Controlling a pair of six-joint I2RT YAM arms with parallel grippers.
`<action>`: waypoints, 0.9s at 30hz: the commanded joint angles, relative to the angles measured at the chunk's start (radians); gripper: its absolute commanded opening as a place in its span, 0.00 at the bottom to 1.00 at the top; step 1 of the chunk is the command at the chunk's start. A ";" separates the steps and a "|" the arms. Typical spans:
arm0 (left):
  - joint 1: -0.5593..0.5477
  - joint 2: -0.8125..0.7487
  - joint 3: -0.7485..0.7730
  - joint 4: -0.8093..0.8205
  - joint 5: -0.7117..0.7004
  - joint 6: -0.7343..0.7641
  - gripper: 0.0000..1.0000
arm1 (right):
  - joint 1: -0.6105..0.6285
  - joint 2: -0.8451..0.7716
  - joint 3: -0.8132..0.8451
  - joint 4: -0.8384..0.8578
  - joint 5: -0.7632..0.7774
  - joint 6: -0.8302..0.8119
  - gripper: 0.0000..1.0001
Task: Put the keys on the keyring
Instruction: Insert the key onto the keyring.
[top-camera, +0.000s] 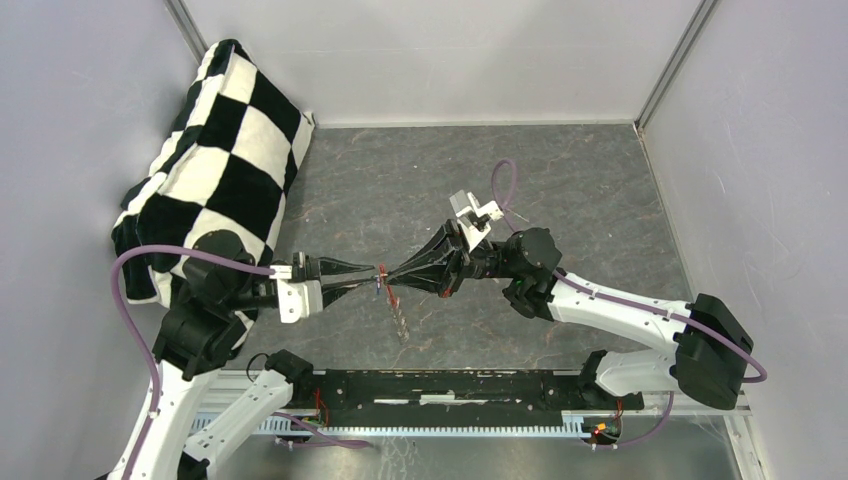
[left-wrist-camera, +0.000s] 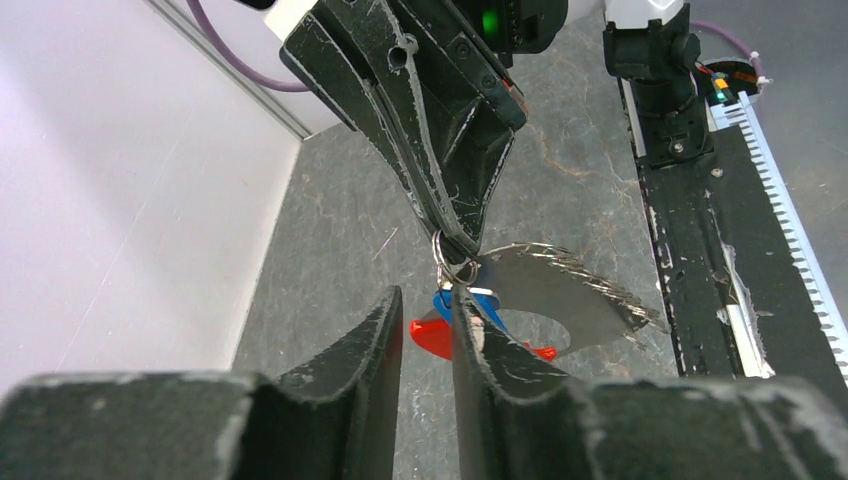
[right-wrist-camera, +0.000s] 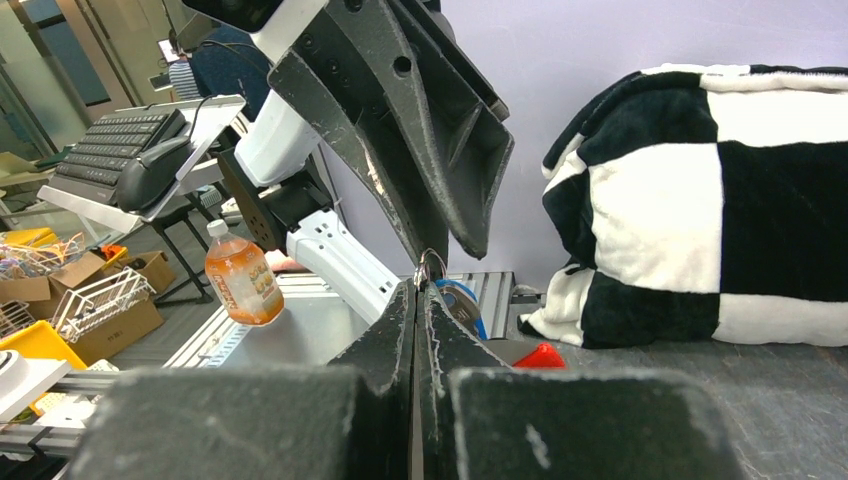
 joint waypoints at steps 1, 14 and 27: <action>-0.001 0.007 0.029 -0.030 0.048 0.058 0.25 | -0.003 -0.002 0.031 0.017 -0.017 -0.021 0.00; -0.001 -0.012 0.003 -0.050 0.087 0.144 0.02 | -0.002 -0.004 0.042 0.021 -0.001 -0.002 0.00; -0.001 -0.020 0.002 -0.175 0.083 0.408 0.02 | -0.004 0.002 0.025 0.095 0.023 0.063 0.00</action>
